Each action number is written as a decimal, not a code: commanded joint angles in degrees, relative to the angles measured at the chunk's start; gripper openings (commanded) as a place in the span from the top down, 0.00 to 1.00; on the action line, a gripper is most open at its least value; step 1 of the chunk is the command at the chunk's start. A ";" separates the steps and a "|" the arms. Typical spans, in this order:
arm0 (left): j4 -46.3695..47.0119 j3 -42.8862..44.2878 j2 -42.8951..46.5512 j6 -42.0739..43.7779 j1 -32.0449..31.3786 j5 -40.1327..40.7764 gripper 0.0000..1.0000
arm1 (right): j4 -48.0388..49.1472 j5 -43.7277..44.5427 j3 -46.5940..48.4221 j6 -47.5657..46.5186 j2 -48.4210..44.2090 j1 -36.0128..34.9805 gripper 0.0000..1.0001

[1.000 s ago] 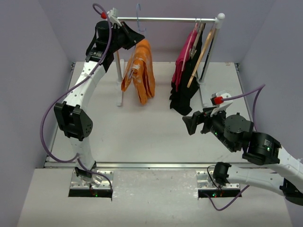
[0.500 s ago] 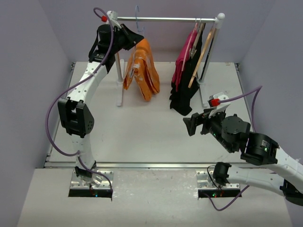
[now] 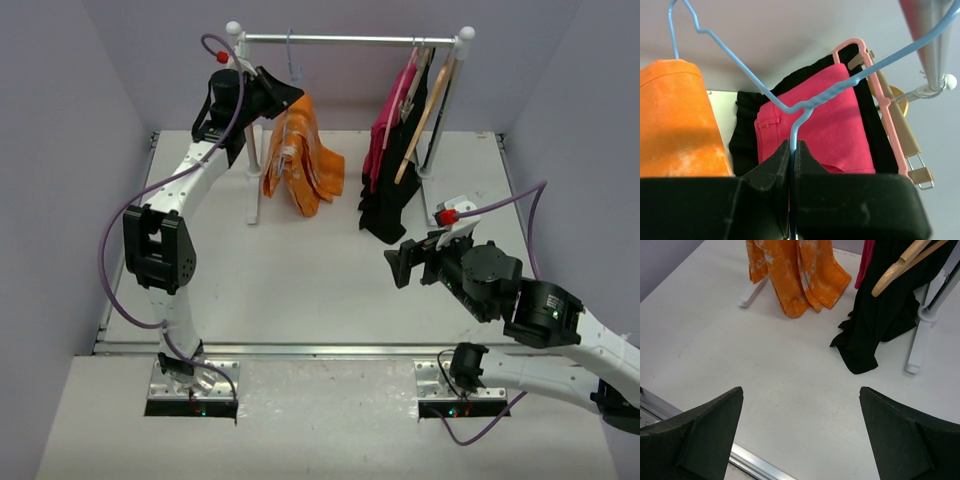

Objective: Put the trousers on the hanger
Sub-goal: Place the hanger at the clothesline, then reset both arms

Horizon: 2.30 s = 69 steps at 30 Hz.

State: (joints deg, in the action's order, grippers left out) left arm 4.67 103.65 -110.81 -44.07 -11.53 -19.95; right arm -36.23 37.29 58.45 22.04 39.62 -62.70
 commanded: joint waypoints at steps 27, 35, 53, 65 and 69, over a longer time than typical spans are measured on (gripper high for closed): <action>-9.21 -28.80 37.61 9.78 2.56 30.46 0.00 | 5.02 -6.34 -0.51 2.39 16.62 6.62 0.01; -26.33 -39.68 59.72 12.67 2.48 30.20 0.00 | 0.99 4.16 1.05 2.70 12.61 6.71 0.01; -32.12 -64.75 102.25 33.81 1.51 37.63 0.00 | -19.49 12.08 -13.81 16.04 -5.80 6.78 0.01; -32.18 -65.24 101.77 33.18 1.43 37.88 0.00 | -19.58 12.80 -17.22 15.93 -12.71 6.71 0.01; -31.85 -65.41 101.73 33.00 1.51 37.80 0.00 | -19.58 12.57 -17.14 15.99 -12.64 6.69 0.01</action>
State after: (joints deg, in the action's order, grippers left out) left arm -29.77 38.56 -9.26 -11.62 -9.78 17.28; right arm -56.23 47.72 41.23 36.27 27.39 -56.27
